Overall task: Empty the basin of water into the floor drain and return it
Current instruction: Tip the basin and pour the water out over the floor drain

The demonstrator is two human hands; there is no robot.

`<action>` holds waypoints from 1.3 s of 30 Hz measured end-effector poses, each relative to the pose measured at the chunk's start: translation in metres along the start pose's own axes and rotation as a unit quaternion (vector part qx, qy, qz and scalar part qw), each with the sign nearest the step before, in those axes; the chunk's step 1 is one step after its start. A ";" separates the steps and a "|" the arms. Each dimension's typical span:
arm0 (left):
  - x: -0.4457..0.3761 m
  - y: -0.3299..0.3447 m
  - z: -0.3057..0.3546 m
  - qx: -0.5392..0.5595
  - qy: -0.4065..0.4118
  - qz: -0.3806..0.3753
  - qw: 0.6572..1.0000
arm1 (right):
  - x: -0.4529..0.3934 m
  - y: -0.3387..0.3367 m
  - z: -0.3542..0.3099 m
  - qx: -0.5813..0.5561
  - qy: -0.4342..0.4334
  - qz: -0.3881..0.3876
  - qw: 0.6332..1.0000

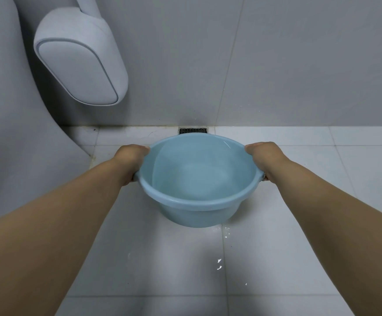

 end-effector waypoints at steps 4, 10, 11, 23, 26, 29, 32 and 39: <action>0.001 0.001 0.000 0.000 -0.001 -0.003 1.000 | -0.001 0.000 0.000 -0.002 0.001 0.001 1.000; 0.000 0.001 0.000 0.016 -0.004 -0.006 1.000 | -0.003 0.000 0.000 -0.004 0.000 -0.004 1.000; 0.000 0.001 0.000 0.019 -0.004 -0.006 1.000 | -0.003 0.000 0.000 -0.002 0.000 -0.004 1.000; -0.002 0.003 0.000 0.016 -0.003 -0.004 1.000 | -0.004 0.000 0.001 0.000 -0.003 -0.001 1.000; -0.002 0.003 0.000 0.013 -0.002 -0.003 1.000 | -0.004 0.000 0.001 0.009 -0.001 -0.001 1.000; -0.002 0.003 0.001 0.010 -0.001 -0.001 1.000 | -0.004 0.000 0.000 0.001 0.001 -0.001 1.000; -0.001 0.003 0.001 0.015 0.002 0.000 1.000 | -0.004 0.000 0.001 0.001 -0.001 -0.004 1.000; -0.004 0.001 -0.001 0.011 -0.001 -0.004 1.000 | -0.005 0.000 0.001 0.015 -0.006 -0.008 1.000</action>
Point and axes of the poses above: each hand's wrist, its own x-axis away from the middle knuckle, its own y-axis out of the palm, z = x × y, the point moved 3 cm from there along -x, towards the middle knuckle, and after that the axes turned 2 degrees about y, right-handed, at the moved point
